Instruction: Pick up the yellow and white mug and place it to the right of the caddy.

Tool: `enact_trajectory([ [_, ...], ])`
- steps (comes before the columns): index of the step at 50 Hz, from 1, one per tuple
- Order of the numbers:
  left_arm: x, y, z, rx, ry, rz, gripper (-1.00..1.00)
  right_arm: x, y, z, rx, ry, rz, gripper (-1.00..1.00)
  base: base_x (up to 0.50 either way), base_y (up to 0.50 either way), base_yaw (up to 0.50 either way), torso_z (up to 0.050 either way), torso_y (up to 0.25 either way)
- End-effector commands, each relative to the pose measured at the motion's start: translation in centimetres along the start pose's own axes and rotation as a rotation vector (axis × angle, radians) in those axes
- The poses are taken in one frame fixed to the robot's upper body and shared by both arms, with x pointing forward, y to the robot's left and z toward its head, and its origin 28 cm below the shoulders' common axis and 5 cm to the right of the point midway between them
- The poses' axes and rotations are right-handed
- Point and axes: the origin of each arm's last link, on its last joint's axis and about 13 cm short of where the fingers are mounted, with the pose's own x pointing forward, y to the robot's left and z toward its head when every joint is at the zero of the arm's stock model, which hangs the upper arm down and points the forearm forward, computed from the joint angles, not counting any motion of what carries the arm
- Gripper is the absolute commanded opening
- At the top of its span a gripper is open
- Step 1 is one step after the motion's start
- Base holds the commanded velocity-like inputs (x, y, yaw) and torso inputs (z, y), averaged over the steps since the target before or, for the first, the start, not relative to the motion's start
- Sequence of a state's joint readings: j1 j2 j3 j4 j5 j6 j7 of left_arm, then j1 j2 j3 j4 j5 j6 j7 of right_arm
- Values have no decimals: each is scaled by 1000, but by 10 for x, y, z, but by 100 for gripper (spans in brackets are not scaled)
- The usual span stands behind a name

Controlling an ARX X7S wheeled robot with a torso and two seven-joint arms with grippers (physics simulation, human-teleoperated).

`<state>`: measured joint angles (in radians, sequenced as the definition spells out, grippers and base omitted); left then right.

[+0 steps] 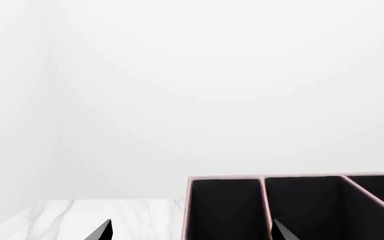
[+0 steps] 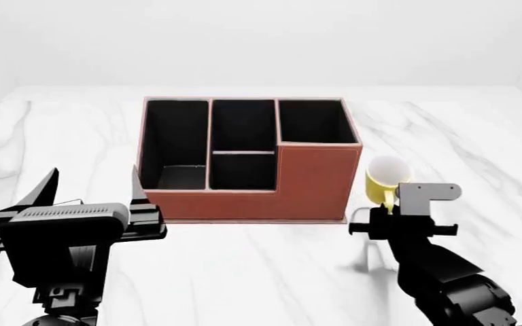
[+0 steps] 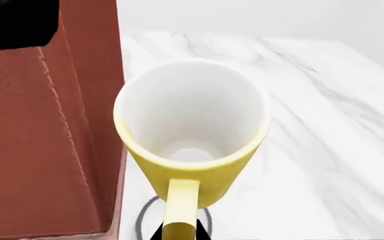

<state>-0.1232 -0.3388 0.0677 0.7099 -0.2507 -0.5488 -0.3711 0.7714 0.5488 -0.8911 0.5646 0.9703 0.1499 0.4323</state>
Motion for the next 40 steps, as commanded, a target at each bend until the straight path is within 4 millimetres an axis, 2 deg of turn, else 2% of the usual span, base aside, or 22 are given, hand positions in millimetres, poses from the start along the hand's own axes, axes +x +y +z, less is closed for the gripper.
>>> enact_trajectory([
  [1, 0, 0, 1, 1, -2, 0, 100, 14, 1, -4, -22, 11, -13, -100, 0, 0, 0, 0, 0],
  [14, 0, 0, 0, 2, -1, 1, 100, 26, 1, -20, -9, 68, -11, -100, 0, 0, 0, 0, 0],
  [40, -3, 2, 1, -2, -3, 5, 100, 29, 1, -29, -8, 108, -6, -100, 0, 0, 0, 0, 1],
])
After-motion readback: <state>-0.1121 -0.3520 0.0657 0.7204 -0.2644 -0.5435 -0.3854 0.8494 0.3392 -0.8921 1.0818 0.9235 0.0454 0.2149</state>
